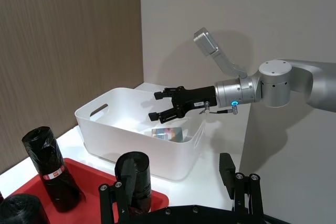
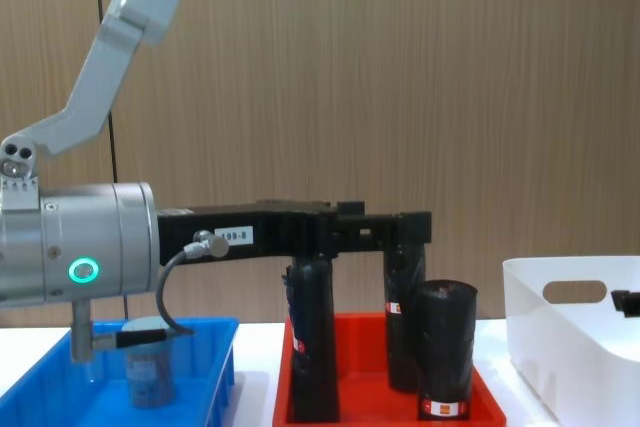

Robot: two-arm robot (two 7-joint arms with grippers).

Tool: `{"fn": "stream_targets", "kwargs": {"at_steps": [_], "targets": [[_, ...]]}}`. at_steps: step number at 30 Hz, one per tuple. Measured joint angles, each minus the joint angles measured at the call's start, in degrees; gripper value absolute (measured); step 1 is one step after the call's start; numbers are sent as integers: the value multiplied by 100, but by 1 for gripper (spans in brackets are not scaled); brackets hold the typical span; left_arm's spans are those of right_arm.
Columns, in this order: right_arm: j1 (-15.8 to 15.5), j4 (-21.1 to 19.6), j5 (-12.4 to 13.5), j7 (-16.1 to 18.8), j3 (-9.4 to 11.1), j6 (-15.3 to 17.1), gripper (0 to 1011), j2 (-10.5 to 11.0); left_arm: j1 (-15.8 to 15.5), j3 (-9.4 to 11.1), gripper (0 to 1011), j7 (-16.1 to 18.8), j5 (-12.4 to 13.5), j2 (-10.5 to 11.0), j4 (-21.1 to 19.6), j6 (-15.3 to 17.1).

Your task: Pick the cotton swabs from the blue box and place them into the white box.

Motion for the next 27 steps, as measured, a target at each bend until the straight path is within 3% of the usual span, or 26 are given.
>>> {"fn": "stream_targets", "kwargs": {"at_steps": [11, 27], "targets": [[-111, -155, 30, -69, -4, -42, 1002, -4, 28, 21, 1004, 154, 43, 6, -33, -36], [-934, -1304, 311, -506, -65, -304, 1002, -27, 253, 187, 1004, 1347, 430, 69, -327, -352]]}}
